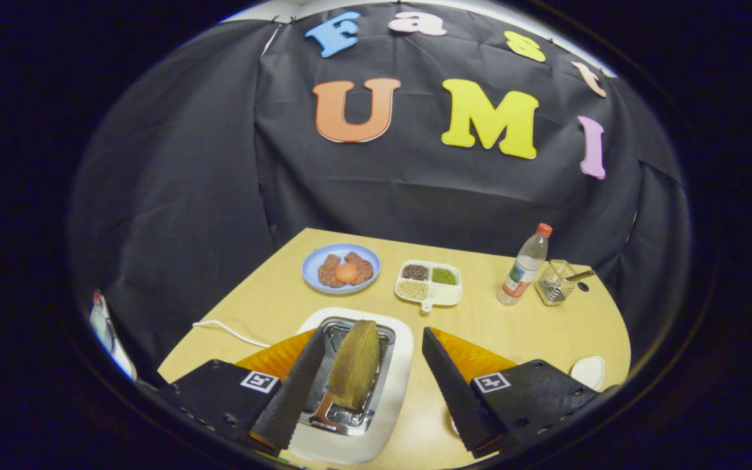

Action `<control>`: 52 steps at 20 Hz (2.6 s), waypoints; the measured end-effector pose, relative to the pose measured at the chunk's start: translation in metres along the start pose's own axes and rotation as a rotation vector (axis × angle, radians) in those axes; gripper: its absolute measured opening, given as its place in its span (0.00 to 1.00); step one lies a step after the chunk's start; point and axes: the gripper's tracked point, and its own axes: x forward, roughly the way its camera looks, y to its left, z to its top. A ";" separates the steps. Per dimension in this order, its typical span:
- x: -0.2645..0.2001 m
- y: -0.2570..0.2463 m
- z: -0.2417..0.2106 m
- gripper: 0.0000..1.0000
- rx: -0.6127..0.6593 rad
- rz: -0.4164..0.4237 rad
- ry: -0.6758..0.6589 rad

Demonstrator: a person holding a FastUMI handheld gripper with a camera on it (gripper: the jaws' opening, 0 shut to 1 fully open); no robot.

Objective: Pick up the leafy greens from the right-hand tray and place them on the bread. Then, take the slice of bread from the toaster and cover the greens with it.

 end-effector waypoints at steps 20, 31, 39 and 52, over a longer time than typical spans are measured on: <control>-0.044 -0.011 0.039 0.09 0.219 0.026 -0.030; -0.047 -0.113 0.013 0.09 0.323 -0.081 -0.034; -0.018 -0.176 -0.070 0.09 0.376 -0.130 0.064; -0.003 -0.219 -0.126 0.09 0.366 -0.072 0.056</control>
